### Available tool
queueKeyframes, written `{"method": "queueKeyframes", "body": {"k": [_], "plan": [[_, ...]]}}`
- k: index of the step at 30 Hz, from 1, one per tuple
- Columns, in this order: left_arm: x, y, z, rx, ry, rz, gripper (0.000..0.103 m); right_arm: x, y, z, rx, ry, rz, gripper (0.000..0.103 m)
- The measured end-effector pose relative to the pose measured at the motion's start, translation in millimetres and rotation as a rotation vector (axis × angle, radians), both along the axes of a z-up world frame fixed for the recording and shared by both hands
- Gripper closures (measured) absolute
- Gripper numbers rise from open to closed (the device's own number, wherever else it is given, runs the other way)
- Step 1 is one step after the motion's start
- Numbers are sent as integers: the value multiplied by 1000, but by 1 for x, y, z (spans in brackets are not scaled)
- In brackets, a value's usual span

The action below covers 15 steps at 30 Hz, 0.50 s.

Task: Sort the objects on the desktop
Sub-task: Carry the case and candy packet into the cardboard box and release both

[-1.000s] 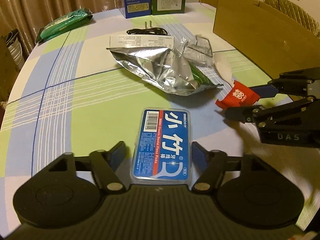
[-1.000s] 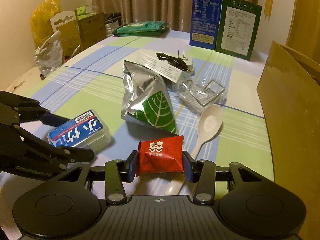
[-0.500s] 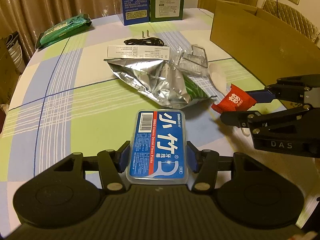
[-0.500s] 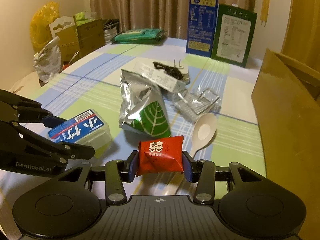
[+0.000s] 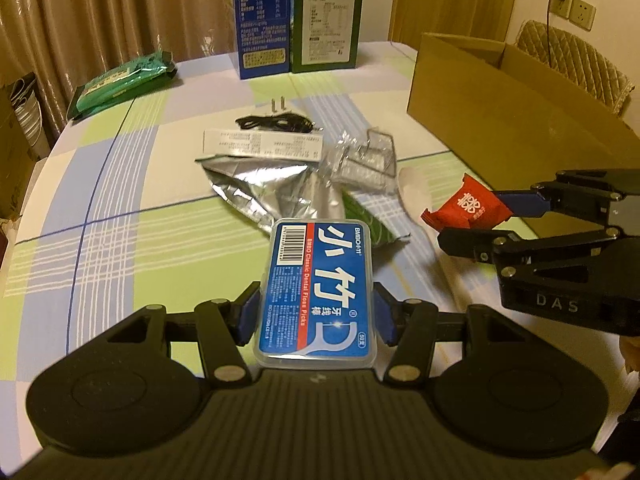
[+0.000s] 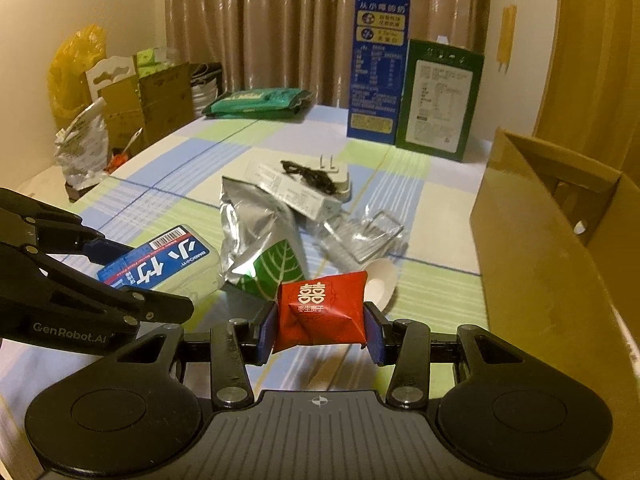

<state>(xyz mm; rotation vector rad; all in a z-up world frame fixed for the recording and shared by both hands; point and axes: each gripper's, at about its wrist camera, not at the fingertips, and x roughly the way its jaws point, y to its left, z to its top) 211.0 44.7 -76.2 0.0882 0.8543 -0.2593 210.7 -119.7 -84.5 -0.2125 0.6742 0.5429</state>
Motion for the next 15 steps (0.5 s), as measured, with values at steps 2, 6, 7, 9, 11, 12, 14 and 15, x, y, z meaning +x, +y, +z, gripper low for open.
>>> {"method": "queueKeyframes", "body": {"k": [2, 6, 7, 9, 11, 12, 14, 15], "plan": [[1, -3, 3, -9, -4, -2, 52, 0, -3, 3, 5, -8, -9, 61], [3, -10, 9, -16, -17, -12, 52, -1, -9, 12, 15, -32, -25, 61], [4, -12, 11, -17, -20, -14, 52, 0, -11, 14, 17, -39, -30, 61], [5, -17, 15, -20, -26, -20, 52, 0, -14, 18, 20, -50, -39, 61], [7, -23, 19, -22, -31, -25, 52, 0, -18, 22, 29, -58, -53, 61], [8, -26, 21, -24, -34, -28, 52, 0, -20, 24, 32, -63, -59, 61], [10, -32, 24, -26, -38, -33, 52, 0, -25, 29, 40, -74, -74, 61], [11, -35, 26, -28, -40, -36, 52, 0, -28, 32, 46, -79, -83, 61]]}}
